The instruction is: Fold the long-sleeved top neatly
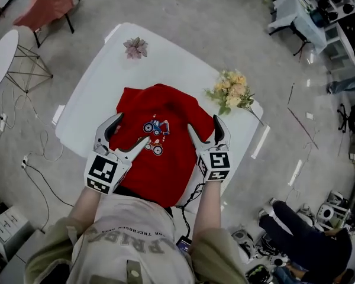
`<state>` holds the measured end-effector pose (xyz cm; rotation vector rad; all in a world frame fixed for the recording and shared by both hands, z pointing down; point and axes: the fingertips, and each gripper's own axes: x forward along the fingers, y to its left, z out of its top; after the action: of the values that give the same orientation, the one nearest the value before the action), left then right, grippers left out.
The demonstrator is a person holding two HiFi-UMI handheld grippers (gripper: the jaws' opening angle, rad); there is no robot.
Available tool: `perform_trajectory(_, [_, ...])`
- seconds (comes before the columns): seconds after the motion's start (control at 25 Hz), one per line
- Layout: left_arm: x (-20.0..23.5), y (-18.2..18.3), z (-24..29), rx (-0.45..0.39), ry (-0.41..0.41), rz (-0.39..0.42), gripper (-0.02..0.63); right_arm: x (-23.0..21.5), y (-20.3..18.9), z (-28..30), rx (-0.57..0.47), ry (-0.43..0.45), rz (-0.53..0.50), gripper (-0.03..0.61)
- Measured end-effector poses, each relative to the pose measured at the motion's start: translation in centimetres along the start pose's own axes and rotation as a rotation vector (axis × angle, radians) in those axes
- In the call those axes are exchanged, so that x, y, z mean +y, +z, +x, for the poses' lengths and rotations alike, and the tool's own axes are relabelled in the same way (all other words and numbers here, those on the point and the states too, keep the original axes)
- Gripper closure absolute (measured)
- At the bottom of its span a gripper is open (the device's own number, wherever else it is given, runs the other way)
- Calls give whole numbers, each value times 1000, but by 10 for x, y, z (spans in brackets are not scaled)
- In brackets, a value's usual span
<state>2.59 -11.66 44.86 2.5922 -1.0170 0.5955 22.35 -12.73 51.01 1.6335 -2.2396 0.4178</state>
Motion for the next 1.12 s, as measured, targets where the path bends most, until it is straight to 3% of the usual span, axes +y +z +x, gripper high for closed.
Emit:
perform_trajectory(0.4, [18,-20,11,73,-77,-1,256,-1,-62,75,279,32,-66,224])
perform_trajectory(0.52, [23,-25,12,95,-90,11,256,0,-63,77,303,23,-115,302])
perform_trajectory(0.56, [25,-26,12,100,-92,14,256,-1,-61,77,301,17,-125,314])
perform_trajectory(0.76, [32,-29,13,119,-99,33,256,3,-40,64,245,-22,-171,524])
perform_trajectory(0.96, [29,-30,16,128,-111,56,256,8,-5,38,120,-47,-184,540])
perform_trajectory(1.12, [23,-32,14,137,-117,80,256,22,19,6,23,-13,-190,540])
